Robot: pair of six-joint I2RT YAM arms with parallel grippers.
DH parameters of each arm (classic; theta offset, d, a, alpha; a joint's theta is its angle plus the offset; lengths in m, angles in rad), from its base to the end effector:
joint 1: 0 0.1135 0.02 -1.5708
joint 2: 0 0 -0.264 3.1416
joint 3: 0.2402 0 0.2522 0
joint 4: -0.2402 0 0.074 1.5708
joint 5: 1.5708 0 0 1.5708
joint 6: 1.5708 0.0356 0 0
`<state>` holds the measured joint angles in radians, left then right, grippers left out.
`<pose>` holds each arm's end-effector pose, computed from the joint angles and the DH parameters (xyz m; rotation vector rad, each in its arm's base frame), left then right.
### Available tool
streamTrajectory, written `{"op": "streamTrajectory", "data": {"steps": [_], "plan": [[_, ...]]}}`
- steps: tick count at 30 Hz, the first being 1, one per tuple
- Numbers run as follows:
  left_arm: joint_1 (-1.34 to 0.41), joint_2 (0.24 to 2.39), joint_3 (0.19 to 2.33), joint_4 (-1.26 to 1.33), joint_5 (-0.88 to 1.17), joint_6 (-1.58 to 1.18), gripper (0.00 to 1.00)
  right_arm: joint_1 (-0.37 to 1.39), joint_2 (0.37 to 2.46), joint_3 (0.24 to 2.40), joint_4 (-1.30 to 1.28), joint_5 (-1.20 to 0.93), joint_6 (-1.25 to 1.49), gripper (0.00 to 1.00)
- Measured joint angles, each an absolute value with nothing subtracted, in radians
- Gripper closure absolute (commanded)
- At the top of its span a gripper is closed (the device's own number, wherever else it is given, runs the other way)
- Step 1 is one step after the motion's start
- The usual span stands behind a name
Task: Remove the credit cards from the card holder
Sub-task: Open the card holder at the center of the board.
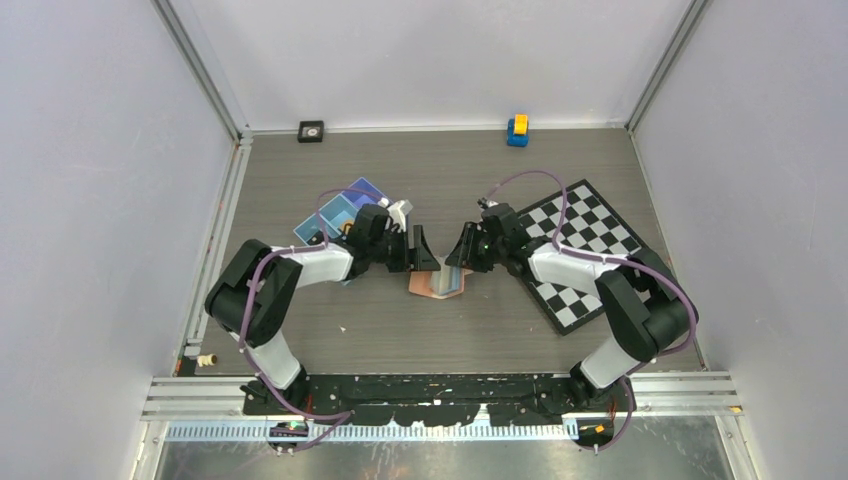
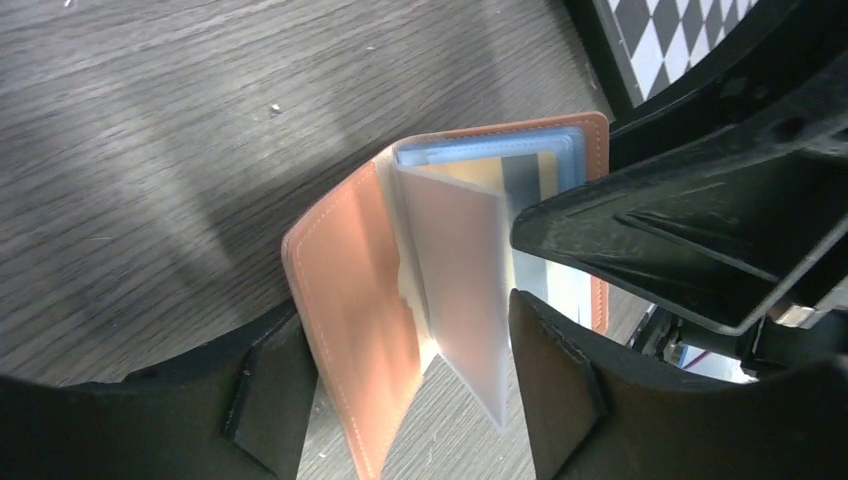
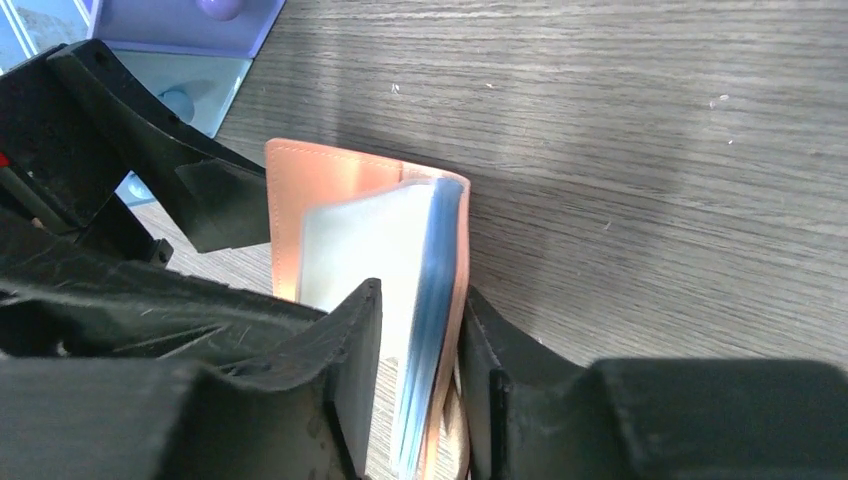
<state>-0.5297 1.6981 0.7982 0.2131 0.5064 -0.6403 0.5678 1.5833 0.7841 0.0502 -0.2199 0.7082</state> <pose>0.2796 -0.1837 0.1541 0.1621 2.4326 -1.1544 0.2629 0.1769 0.1697 0.0547 2.4717 0.8598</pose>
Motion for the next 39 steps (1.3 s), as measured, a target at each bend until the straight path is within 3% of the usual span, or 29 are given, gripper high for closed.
{"op": "streamTrajectory", "data": {"steps": [5, 7, 10, 14, 23, 31, 39], "plan": [[-0.529, 1.700, 0.802, 0.165, 0.466, -0.632, 0.54, 0.568, 1.560, 0.784, 0.050, -0.205, 0.708, 0.43], [-0.526, 1.700, 0.802, 0.152, 0.452, -0.628, 0.69, 0.568, 1.547, 0.784, 0.050, -0.199, 0.709, 0.43], [-0.513, 1.700, 0.802, 0.146, 0.433, -0.630, 0.85, 0.568, 1.522, 0.781, 0.051, -0.184, 0.710, 0.52], [-0.494, 1.700, 0.802, 0.142, 0.421, -0.637, 0.91, 0.568, 1.508, 0.780, 0.052, -0.178, 0.714, 0.59], [-0.488, 1.700, 0.802, 0.138, 0.416, -0.647, 0.93, 0.567, 1.526, 0.784, 0.036, -0.173, 0.713, 0.77], [-0.484, 1.700, 0.802, 0.139, 0.423, -0.648, 0.90, 0.567, 1.559, 0.809, 0.027, -0.188, 0.712, 0.78], [-0.484, 1.705, 0.802, 0.161, 0.467, -0.656, 0.80, 0.567, 1.621, 0.846, 0.022, -0.219, 0.712, 0.78]]}}
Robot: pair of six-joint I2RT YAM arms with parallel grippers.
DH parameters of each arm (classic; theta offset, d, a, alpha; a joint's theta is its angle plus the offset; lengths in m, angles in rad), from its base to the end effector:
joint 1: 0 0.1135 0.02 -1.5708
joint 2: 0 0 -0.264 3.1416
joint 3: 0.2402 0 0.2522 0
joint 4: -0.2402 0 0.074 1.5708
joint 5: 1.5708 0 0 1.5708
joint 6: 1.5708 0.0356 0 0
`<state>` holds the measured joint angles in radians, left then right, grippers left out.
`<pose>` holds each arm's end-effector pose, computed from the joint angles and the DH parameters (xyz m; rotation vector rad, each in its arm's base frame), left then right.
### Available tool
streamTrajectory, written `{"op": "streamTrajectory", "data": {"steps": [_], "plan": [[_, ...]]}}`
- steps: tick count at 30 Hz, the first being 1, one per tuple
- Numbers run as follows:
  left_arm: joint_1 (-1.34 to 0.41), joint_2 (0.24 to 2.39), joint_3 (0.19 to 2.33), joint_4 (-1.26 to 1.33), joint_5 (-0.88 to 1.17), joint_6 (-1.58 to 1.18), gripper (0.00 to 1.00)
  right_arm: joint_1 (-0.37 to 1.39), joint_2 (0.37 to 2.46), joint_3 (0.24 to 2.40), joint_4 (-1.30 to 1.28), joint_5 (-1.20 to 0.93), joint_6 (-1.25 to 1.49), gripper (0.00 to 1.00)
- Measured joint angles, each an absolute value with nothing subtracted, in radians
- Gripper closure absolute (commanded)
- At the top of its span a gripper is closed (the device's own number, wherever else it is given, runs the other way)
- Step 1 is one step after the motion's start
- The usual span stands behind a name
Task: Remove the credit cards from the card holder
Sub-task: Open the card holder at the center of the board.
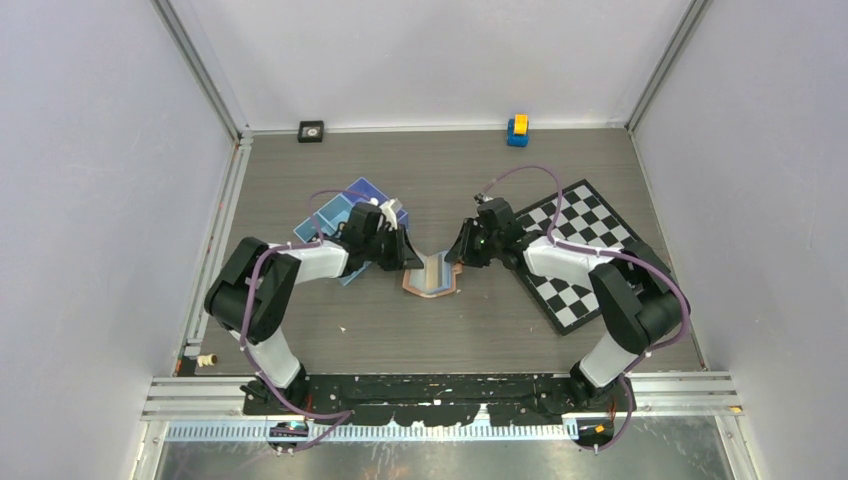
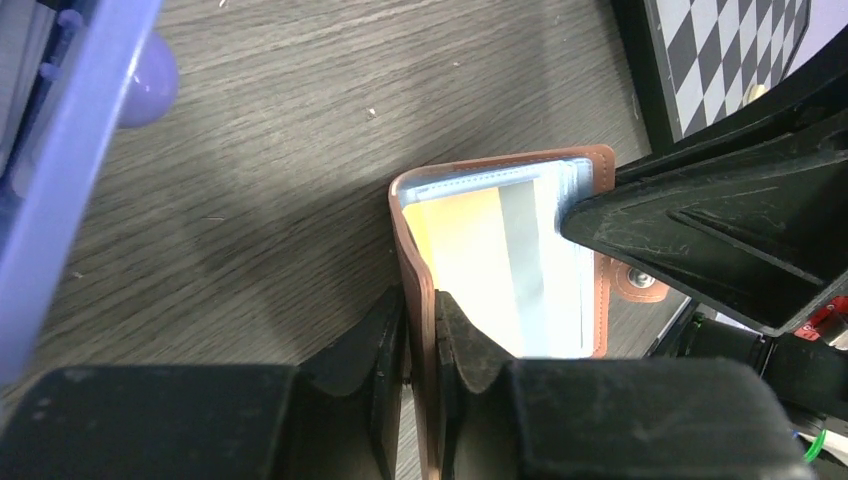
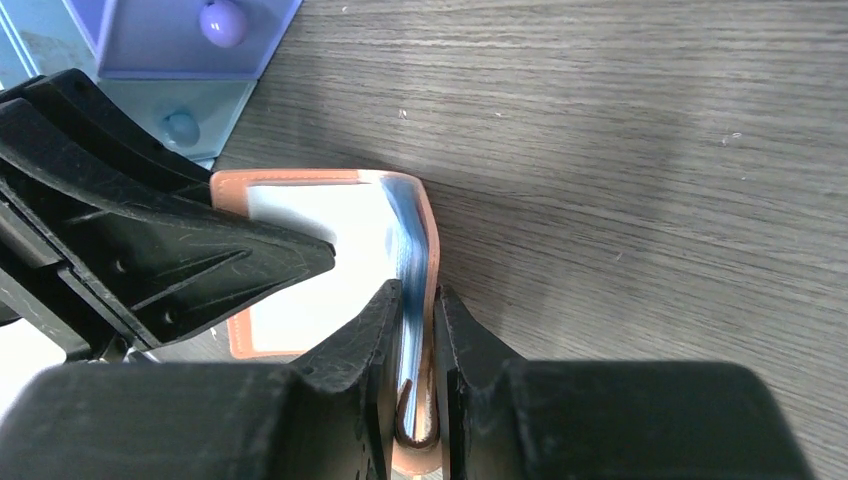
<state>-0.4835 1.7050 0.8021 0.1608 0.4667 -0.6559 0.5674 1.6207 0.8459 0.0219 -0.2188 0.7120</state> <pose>0.2866 -0.1686 0.1485 0.0446 2.4818 -1.0798 0.2737 0.1836 0.1743 0.0613 2.4759 0.8580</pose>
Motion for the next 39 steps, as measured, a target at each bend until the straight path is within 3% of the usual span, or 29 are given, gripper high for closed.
{"op": "streamTrajectory", "data": {"steps": [3, 10, 16, 18, 21, 23, 25, 27, 29, 37, 39], "plan": [[-0.487, 1.725, 0.802, 0.167, 0.479, -0.656, 0.73, 0.567, 1.638, 0.849, 0.019, -0.226, 0.712, 0.78], [-0.502, 1.747, 0.810, 0.175, 0.505, -0.655, 0.47, 0.570, 1.645, 0.857, 0.017, -0.250, 0.711, 0.79], [-0.506, 1.763, 0.828, 0.179, 0.546, -0.678, 0.39, 0.572, 1.645, 0.857, 0.031, -0.278, 0.714, 0.89], [-0.506, 1.765, 0.829, 0.181, 0.554, -0.681, 0.45, 0.572, 1.645, 0.856, 0.039, -0.286, 0.713, 0.92], [-0.506, 1.768, 0.829, 0.181, 0.558, -0.683, 0.66, 0.572, 1.645, 0.853, 0.046, -0.289, 0.713, 0.96], [-0.502, 1.772, 0.829, 0.174, 0.550, -0.683, 0.75, 0.570, 1.645, 0.851, 0.046, -0.286, 0.713, 0.97], [-0.497, 1.775, 0.828, 0.169, 0.542, -0.682, 0.79, 0.568, 1.644, 0.849, 0.044, -0.281, 0.713, 0.86], [-0.494, 1.774, 0.823, 0.171, 0.538, -0.682, 0.85, 0.567, 1.644, 0.849, 0.044, -0.279, 0.714, 0.68], [-0.488, 1.771, 0.809, 0.188, 0.538, -0.692, 0.98, 0.567, 1.644, 0.847, 0.047, -0.282, 0.718, 0.56], [-0.442, 1.725, 0.680, 0.402, 0.622, -0.803, 1.00, 0.564, 1.644, 0.812, 0.105, -0.343, 0.752, 0.44], [-0.427, 1.717, 0.657, 0.449, 0.648, -0.837, 1.00, 0.564, 1.644, 0.809, 0.133, -0.362, 0.759, 0.37]]}}
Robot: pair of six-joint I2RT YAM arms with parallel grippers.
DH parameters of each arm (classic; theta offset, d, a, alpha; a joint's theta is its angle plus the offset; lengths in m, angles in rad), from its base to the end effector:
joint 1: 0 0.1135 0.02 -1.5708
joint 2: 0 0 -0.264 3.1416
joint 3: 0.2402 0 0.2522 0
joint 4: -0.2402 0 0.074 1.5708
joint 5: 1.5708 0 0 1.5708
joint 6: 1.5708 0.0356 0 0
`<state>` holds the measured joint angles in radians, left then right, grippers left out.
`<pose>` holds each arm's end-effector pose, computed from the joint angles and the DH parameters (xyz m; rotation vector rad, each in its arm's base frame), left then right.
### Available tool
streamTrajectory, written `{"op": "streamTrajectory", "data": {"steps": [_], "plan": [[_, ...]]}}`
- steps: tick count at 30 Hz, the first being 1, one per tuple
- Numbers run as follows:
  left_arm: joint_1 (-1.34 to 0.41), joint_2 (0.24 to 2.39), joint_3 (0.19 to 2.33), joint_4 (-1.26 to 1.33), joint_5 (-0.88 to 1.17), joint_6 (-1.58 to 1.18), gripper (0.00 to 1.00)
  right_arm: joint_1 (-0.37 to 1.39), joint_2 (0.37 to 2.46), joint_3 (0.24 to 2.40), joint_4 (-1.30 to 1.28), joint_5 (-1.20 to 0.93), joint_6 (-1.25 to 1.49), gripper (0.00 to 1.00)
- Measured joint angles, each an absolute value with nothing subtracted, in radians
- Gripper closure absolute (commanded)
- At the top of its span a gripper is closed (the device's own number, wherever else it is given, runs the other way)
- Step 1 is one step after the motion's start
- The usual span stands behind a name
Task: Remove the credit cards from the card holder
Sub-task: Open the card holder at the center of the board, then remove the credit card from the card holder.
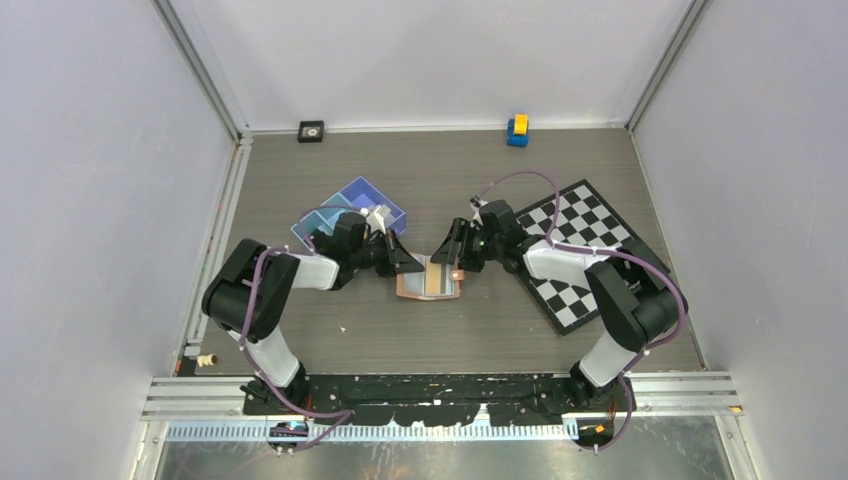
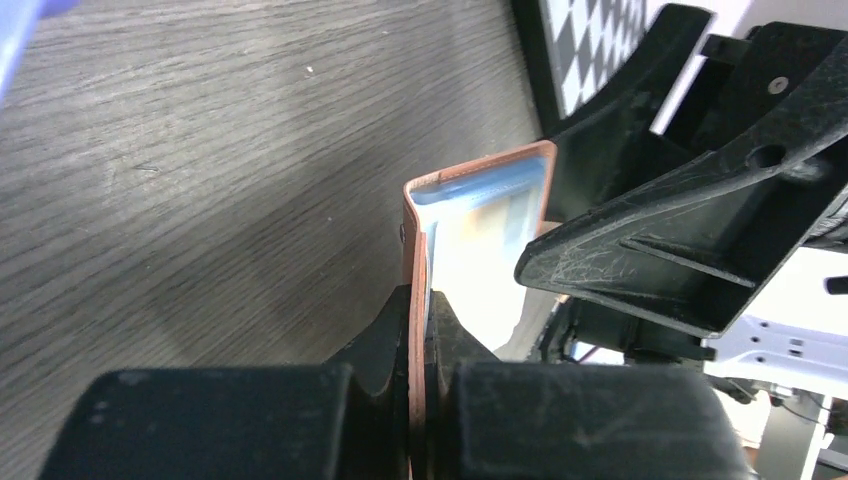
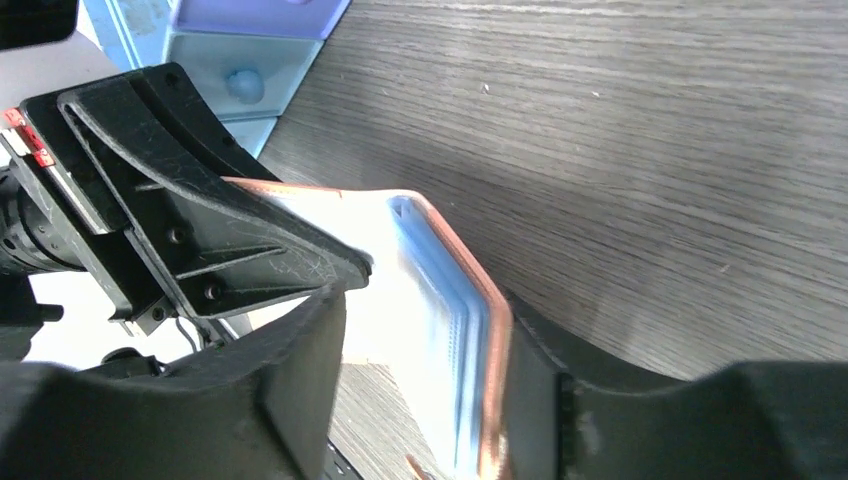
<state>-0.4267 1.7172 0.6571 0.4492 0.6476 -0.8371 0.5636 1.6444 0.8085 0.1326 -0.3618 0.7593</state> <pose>0.2774 -0.1497 0.1316 -0.0775 2.4025 -1.3693 0.2722 0.1870 0.1659 0.0330 2.4695 1.0553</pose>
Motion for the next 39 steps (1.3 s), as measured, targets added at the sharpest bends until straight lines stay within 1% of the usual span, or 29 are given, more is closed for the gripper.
{"op": "streamTrajectory", "data": {"steps": [4, 7, 8, 18, 24, 29, 36, 38, 39], "plan": [[-0.401, 1.686, 0.628, 0.515, 0.682, -0.892, 1.00, 0.560, 1.643, 0.799, 0.165, -0.374, 0.770, 0.21], [-0.385, 1.642, 0.618, 0.550, 0.699, -0.914, 1.00, 0.553, 1.621, 0.775, 0.177, -0.365, 0.774, 0.14], [-0.379, 1.621, 0.612, 0.562, 0.701, -0.919, 1.00, 0.551, 1.602, 0.761, 0.178, -0.357, 0.775, 0.13], [-0.361, 1.517, 0.588, 0.636, 0.712, -0.945, 1.00, 0.545, 1.310, 0.685, 0.161, -0.216, 0.758, 0.12], [-0.361, 1.422, 0.564, 0.635, 0.708, -0.935, 1.00, 0.542, 1.162, 0.529, 0.331, -0.179, 0.758, 0.12], [-0.361, 1.372, 0.545, 0.648, 0.699, -0.930, 1.00, 0.541, 1.174, 0.529, 0.311, -0.194, 0.724, 0.13], [-0.361, 1.370, 0.514, 0.678, 0.691, -0.932, 1.00, 0.541, 1.245, 0.531, 0.343, -0.254, 0.709, 0.21], [-0.361, 1.370, 0.513, 0.687, 0.691, -0.932, 1.00, 0.541, 1.250, 0.531, 0.343, -0.256, 0.708, 0.25], [-0.361, 1.369, 0.513, 0.693, 0.691, -0.932, 1.00, 0.541, 1.250, 0.531, 0.343, -0.256, 0.707, 0.29]]}}
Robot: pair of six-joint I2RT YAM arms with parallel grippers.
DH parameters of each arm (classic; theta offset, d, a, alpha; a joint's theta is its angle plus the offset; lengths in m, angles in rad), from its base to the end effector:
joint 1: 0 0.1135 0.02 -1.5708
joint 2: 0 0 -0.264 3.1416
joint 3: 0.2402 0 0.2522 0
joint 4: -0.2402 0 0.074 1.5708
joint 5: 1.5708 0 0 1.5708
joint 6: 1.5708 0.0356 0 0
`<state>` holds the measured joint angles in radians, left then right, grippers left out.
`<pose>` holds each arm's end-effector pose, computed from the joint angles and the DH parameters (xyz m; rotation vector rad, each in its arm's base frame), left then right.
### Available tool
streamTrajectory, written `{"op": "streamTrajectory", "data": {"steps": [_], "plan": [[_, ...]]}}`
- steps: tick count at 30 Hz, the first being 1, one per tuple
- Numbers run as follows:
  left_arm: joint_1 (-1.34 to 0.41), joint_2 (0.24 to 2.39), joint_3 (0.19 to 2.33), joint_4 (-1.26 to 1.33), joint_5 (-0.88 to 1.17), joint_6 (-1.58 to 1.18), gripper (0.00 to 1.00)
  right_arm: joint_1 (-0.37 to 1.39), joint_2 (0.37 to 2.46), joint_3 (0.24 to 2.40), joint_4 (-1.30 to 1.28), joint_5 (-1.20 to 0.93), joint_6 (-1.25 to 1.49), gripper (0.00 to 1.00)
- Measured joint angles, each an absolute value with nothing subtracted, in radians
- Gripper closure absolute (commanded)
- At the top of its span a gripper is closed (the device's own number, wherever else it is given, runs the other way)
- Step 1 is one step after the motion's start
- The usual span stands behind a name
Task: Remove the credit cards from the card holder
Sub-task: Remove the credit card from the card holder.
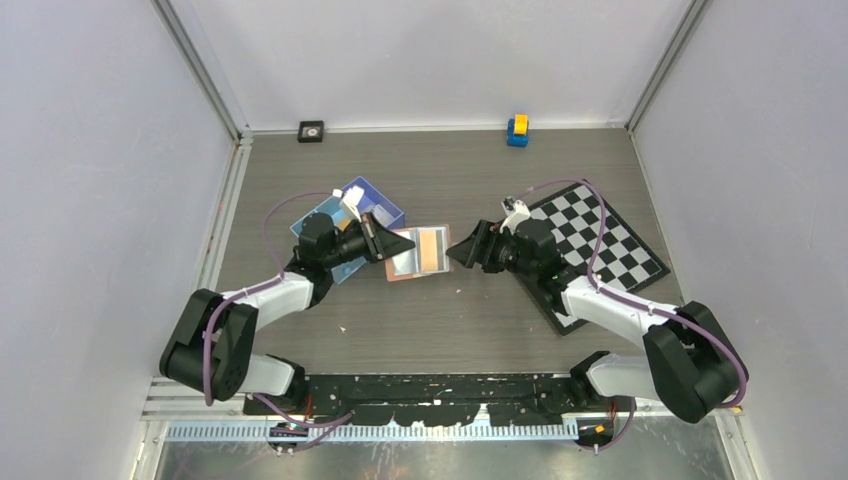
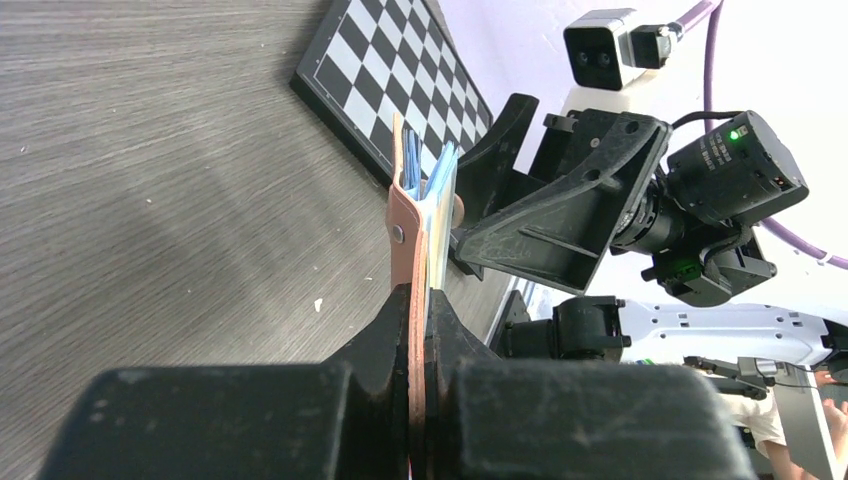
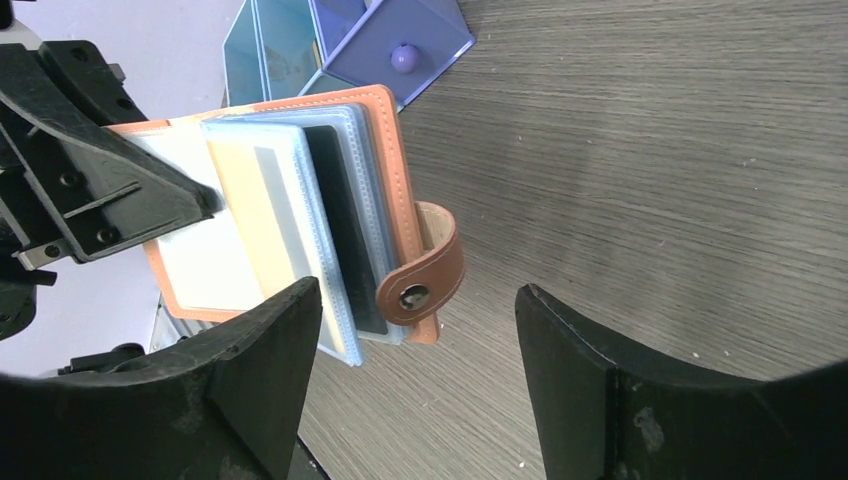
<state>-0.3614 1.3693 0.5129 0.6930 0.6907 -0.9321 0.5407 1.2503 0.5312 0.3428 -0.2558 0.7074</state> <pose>0.2474 -0.1178 0.2099 0.0215 1.9615 -1.4981 0.2196 0.1423 0.2080 -0.0081 2.0914 1.0454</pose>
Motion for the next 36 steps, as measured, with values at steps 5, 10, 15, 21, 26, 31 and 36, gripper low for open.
{"op": "streamTrajectory", "data": {"steps": [5, 10, 15, 21, 26, 31, 36], "plan": [[-0.361, 1.355, 0.505, 0.715, 0.690, -0.933, 1.00, 0.541, 1.250, 0.537, 0.325, -0.242, 0.700, 0.37], [-0.360, 1.348, 0.500, 0.733, 0.691, -0.936, 1.00, 0.541, 1.250, 0.542, 0.316, -0.241, 0.692, 0.37], [-0.361, 1.353, 0.500, 0.772, 0.693, -0.944, 1.00, 0.541, 1.255, 0.548, 0.323, -0.261, 0.687, 0.37], [-0.386, 1.413, 0.514, 0.797, 0.666, -0.996, 1.00, 0.541, 1.255, 0.548, 0.340, -0.280, 0.688, 0.38], [-0.414, 1.430, 0.562, 0.805, 0.632, -0.988, 1.00, 0.541, 1.217, 0.525, 0.388, -0.290, 0.691, 0.40], [-0.415, 1.432, 0.556, 0.838, 0.621, -0.991, 1.00, 0.541, 1.154, 0.493, 0.438, -0.291, 0.697, 0.40], [-0.417, 1.435, 0.539, 0.870, 0.621, -0.991, 1.00, 0.541, 1.110, 0.472, 0.456, -0.286, 0.706, 0.45]]}}
